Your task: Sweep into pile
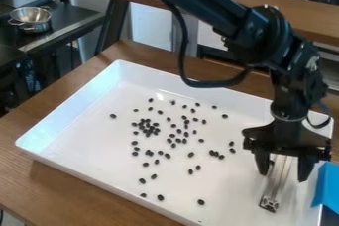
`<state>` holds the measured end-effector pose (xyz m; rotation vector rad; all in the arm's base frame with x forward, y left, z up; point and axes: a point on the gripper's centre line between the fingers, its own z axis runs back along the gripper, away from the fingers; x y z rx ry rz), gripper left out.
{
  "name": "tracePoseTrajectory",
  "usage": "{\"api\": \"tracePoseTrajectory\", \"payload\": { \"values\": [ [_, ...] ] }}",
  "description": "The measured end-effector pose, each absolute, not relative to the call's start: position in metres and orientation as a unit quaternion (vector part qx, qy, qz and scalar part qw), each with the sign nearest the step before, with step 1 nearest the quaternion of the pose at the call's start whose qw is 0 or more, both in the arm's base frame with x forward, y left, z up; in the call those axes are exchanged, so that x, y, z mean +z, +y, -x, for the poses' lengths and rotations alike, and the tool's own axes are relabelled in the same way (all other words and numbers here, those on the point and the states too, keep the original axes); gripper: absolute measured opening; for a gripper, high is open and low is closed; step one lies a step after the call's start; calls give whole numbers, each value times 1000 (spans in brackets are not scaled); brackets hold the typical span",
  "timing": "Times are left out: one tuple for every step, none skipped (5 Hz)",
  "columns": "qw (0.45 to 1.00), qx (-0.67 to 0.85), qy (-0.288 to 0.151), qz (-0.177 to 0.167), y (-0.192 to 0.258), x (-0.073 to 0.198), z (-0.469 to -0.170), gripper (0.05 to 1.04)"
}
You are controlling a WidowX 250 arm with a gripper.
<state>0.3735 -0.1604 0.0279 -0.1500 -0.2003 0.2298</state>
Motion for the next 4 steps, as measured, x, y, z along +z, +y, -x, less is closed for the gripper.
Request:
{"api": "tracePoseTrajectory", "payload": {
  "values": [
    [985, 116, -102, 73, -160, 24, -375, 408],
    [986, 111, -101, 73, -159, 20, -371, 380],
    [988, 108, -89, 71, -143, 20, -369, 380],
    [988, 116, -88, 61, -112, 20, -372, 380]
  ]
}}
